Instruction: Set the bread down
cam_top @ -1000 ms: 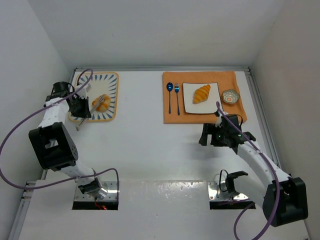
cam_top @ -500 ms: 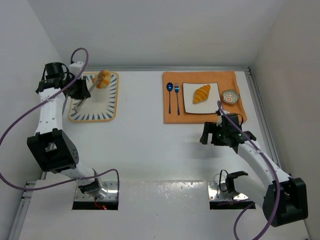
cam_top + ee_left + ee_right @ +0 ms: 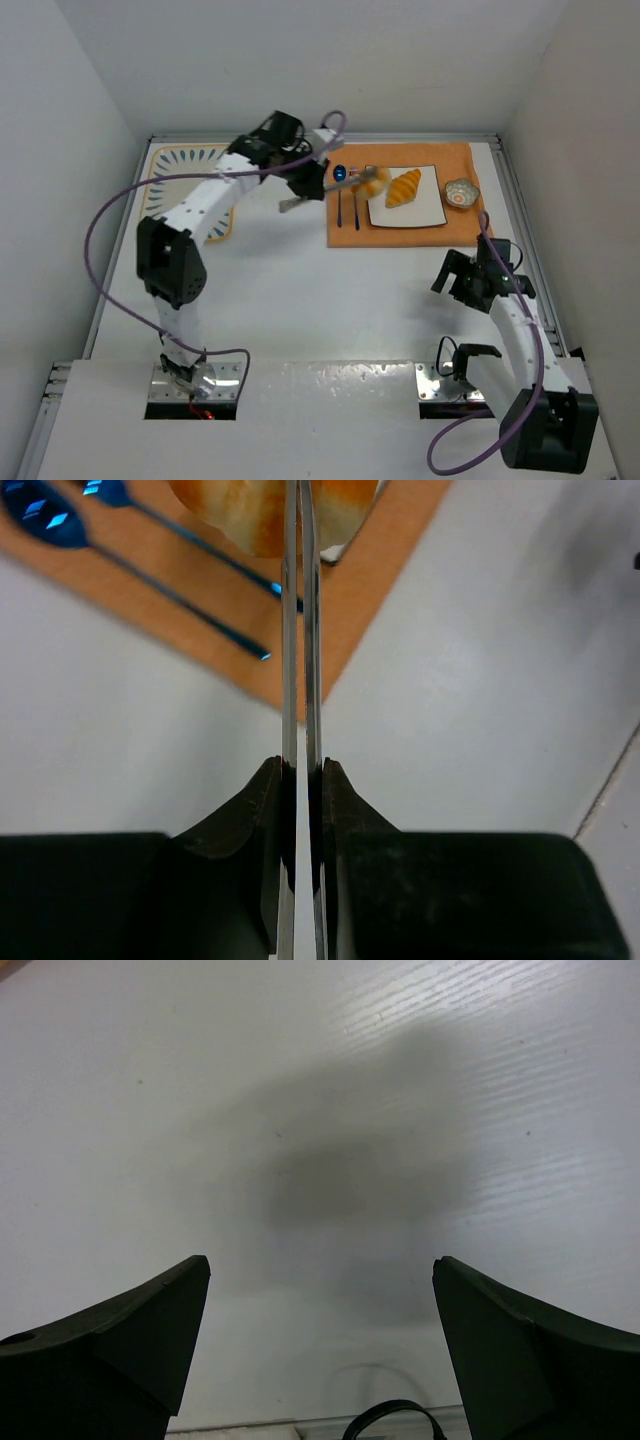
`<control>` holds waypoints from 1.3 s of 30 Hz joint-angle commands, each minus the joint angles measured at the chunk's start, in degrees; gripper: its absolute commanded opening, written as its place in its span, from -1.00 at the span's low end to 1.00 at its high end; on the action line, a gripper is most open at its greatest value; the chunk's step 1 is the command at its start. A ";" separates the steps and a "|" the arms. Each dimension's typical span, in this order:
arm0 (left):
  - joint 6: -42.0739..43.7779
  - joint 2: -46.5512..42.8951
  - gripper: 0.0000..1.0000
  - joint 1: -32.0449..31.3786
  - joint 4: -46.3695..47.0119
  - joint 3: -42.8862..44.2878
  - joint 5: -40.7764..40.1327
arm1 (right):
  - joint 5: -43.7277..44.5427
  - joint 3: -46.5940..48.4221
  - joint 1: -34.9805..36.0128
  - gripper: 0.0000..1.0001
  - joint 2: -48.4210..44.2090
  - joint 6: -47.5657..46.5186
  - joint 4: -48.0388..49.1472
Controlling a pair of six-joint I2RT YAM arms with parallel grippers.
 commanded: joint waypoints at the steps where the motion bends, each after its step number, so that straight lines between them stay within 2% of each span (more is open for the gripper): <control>1: 0.06 4.22 -1.00 -7.97 0.30 8.98 -0.04 | 0.66 -0.28 -0.44 0.86 -2.28 -1.78 -4.58; 6: -1.17 17.05 -1.00 -15.55 4.14 20.43 -0.04 | 1.19 -0.28 -0.35 0.86 -7.55 -1.95 -9.16; 13: -5.82 26.20 -1.00 -18.03 13.82 23.16 -8.29 | 1.54 -0.81 -0.44 0.86 -10.90 -2.83 -12.59; 21: -5.30 28.94 -1.00 -18.55 14.89 24.40 -13.22 | 1.54 -0.90 -0.44 0.86 -11.87 -3.62 -14.09; 23: -4.77 28.94 -0.69 -19.07 14.89 22.74 -13.22 | 1.54 -1.07 -0.44 0.86 -12.13 -3.71 -13.65; 25: -4.77 27.28 -0.48 -19.08 14.89 21.59 -12.70 | 1.54 -1.07 -0.44 0.86 -11.78 -3.54 -13.30; 26: -4.77 26.57 -0.29 -19.08 14.89 21.07 -12.70 | 1.45 -1.16 -0.44 0.86 -11.35 -3.62 -13.04; 29: -4.77 23.76 0.05 -19.08 14.89 19.66 -12.70 | 0.58 -1.16 -0.53 0.86 -10.47 -3.01 -11.90; 32: -4.77 22.00 0.11 -17.86 14.37 20.44 -10.94 | -1.09 -1.16 -0.44 0.86 -9.85 -2.13 -10.93; 39: -6.96 20.06 0.12 -15.22 13.13 24.66 -6.73 | -3.20 -1.78 -0.44 0.84 -11.25 -0.46 -10.57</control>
